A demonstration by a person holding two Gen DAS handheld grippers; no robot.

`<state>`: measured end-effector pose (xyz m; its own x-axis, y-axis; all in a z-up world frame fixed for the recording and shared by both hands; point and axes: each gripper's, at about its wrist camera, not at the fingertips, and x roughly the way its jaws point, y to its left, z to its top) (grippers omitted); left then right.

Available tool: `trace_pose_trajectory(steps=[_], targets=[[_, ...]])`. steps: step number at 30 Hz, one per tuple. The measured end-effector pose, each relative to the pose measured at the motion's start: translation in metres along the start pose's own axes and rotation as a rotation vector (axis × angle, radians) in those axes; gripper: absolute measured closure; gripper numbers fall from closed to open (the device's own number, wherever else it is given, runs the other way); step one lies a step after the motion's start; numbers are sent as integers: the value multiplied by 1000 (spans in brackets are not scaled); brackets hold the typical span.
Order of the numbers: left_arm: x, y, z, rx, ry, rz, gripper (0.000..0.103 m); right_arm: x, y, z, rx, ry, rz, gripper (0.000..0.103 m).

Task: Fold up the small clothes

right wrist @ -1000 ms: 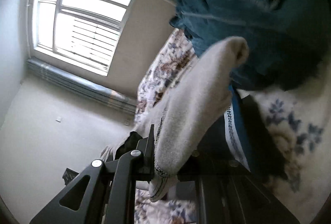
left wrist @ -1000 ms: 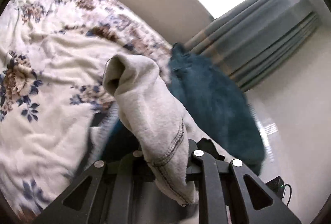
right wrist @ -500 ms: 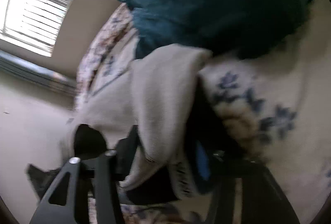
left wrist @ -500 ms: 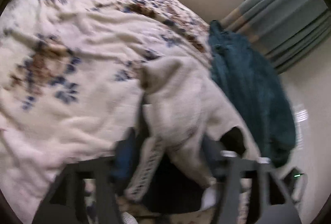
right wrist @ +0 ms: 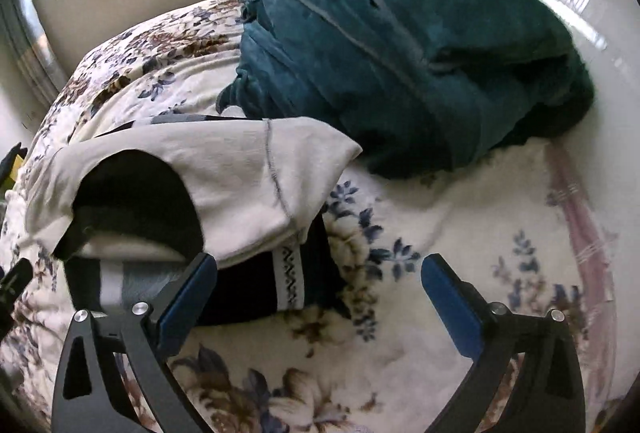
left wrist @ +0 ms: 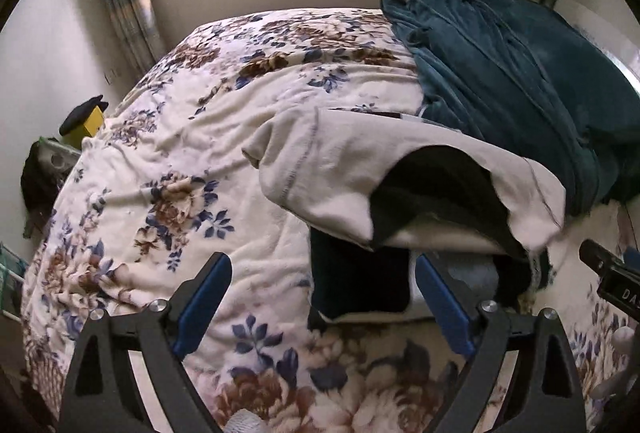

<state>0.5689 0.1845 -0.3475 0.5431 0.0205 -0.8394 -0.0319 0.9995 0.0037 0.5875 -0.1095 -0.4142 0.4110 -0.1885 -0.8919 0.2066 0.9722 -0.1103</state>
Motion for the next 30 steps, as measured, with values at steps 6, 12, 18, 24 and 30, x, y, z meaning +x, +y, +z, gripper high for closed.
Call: trace_pose_trajectory(steps=[6, 12, 18, 24, 30], targets=[[-41, -5, 2, -13, -15, -15, 9, -57, -2, 0, -19, -32, -16, 0], [-95, -7, 3, -31, -34, -20, 9, -123, -16, -6, -36, -58, -18, 0], [-169, -10, -3, -26, -71, -26, 9, -207, -32, -15, -50, -115, 6, 0], [-249, -10, -8, -12, -99, -44, 9, -296, -55, -26, -57, -180, 26, 0], [-322, -8, -12, -17, -159, -49, 9, -385, -76, -43, -69, -229, 64, 0]])
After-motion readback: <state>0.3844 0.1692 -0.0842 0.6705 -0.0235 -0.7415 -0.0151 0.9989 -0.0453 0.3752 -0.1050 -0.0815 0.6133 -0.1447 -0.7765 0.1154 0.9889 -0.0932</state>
